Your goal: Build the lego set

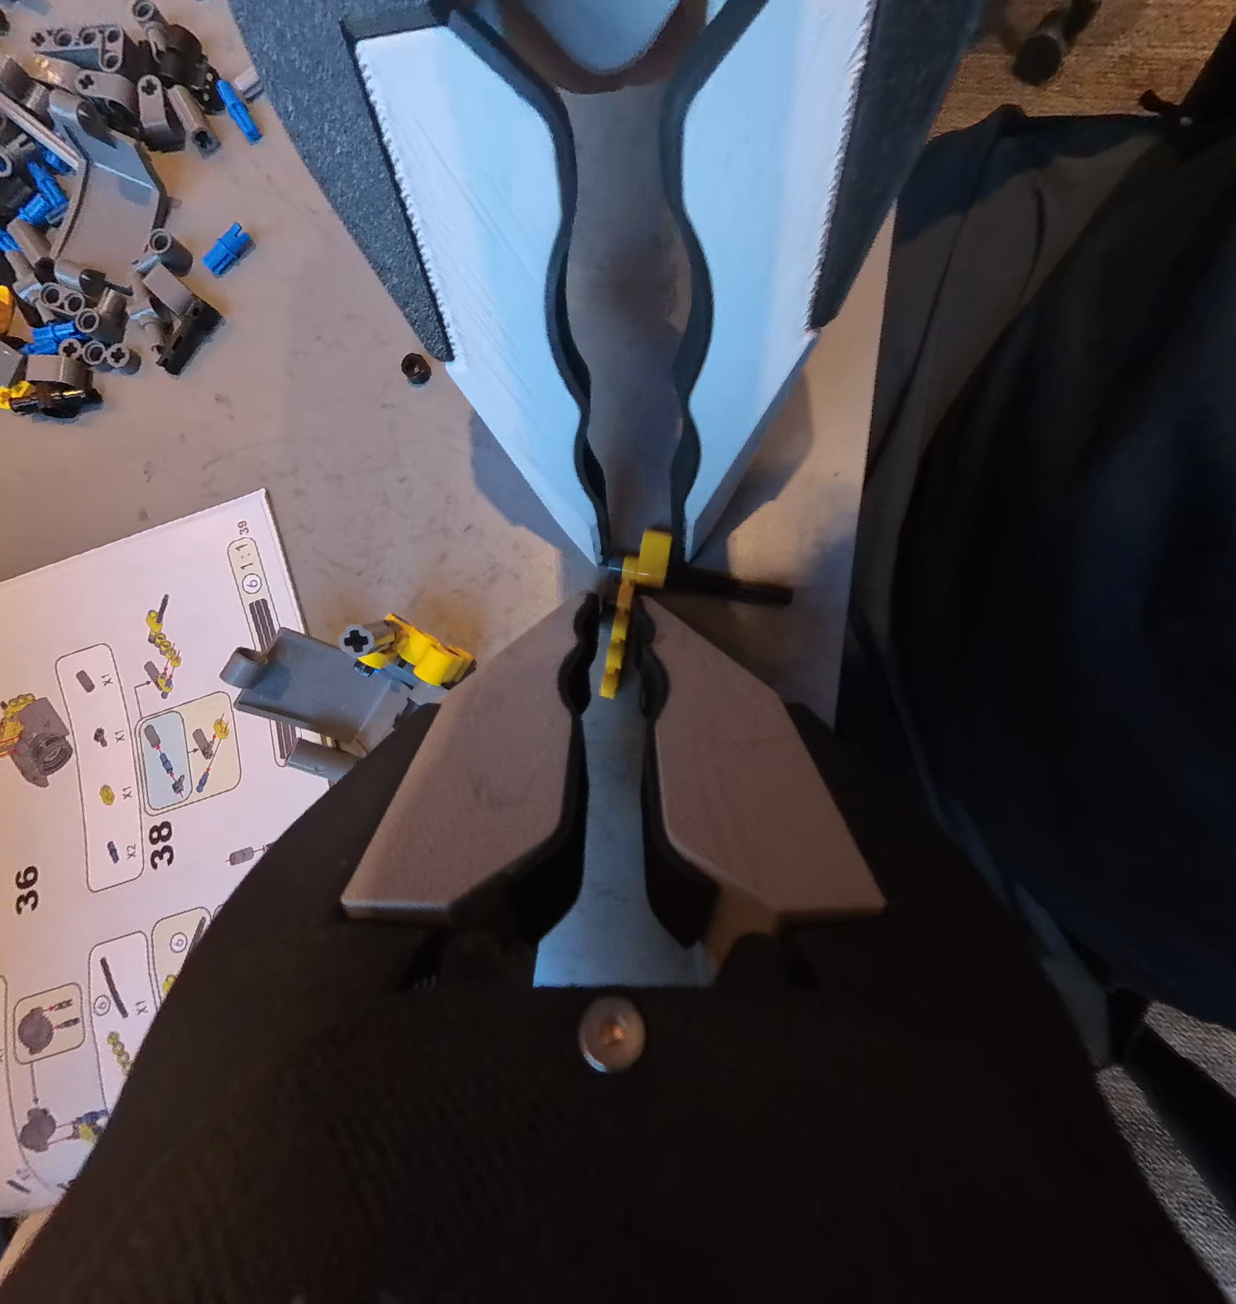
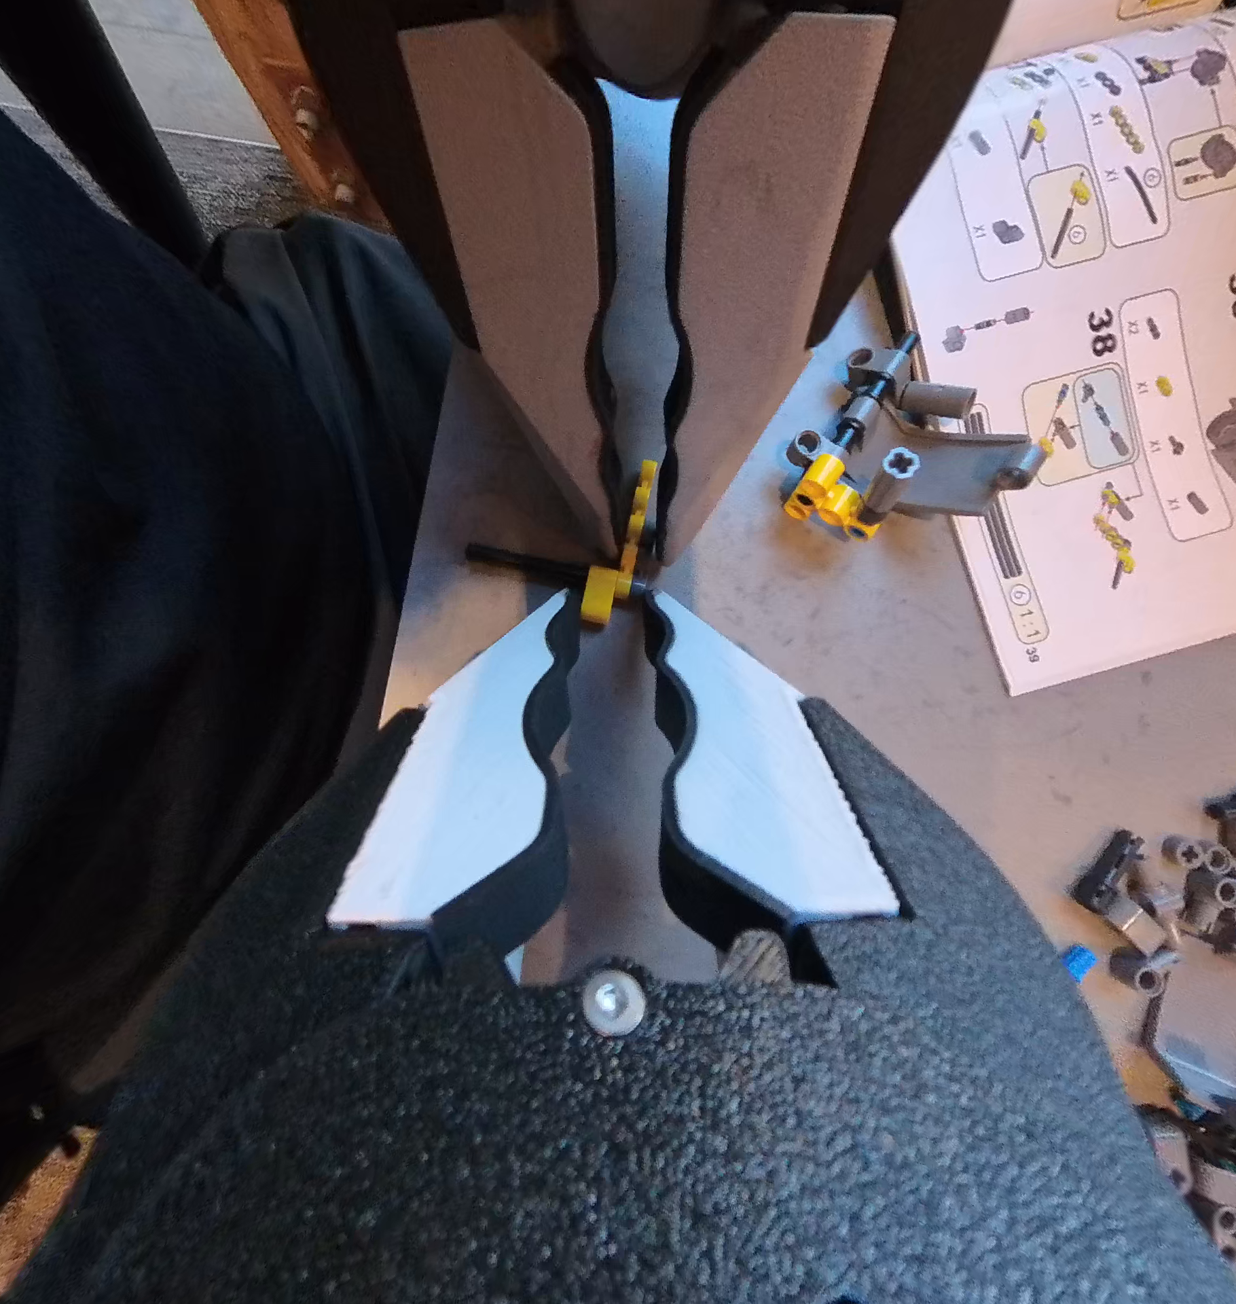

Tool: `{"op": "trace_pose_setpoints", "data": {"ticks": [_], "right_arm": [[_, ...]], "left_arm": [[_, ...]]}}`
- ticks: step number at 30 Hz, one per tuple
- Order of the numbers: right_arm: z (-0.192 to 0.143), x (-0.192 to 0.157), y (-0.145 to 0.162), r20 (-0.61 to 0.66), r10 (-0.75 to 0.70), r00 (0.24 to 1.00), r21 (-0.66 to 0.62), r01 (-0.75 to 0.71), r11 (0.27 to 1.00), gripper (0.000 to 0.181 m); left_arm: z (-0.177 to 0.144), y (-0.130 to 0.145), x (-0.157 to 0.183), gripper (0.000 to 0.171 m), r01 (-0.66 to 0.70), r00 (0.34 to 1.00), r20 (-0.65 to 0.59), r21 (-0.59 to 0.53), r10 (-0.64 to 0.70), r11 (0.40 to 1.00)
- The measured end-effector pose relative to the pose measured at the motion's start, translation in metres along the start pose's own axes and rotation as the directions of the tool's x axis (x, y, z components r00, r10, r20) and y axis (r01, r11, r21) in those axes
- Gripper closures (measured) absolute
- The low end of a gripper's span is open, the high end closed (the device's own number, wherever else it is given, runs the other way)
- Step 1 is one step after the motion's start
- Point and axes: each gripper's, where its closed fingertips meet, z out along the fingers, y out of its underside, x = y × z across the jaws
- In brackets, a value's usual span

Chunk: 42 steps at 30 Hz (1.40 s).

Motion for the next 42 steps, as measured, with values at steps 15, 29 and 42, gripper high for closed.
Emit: {"op": "trace_pose_setpoints", "data": {"ticks": [15, 29, 42], "right_arm": [[0.0, 0.0, 0.0, -0.006, 0.108, 0.994, 0.033, -0.108, 0.994, 0.161], [0.004, -0.021, -0.005, -0.071, 0.102, 0.992, 0.082, -0.096, 0.992, 0.116], [0.005, -0.022, -0.006, -0.068, 0.128, 0.989, 0.105, -0.121, 0.987, 0.13]], "left_arm": [[0.0, -0.001, 0.003, 0.165, 0.005, 1.0, 0.015, 0.105, -0.006, 0.994], [-0.001, 0.0, 0.003, 0.165, -0.027, 0.999, 0.033, 0.091, 0.025, 0.995], [-0.002, 0.001, 0.008, 0.165, -0.051, 0.998, 0.05, 0.069, 0.047, 0.996]]}}
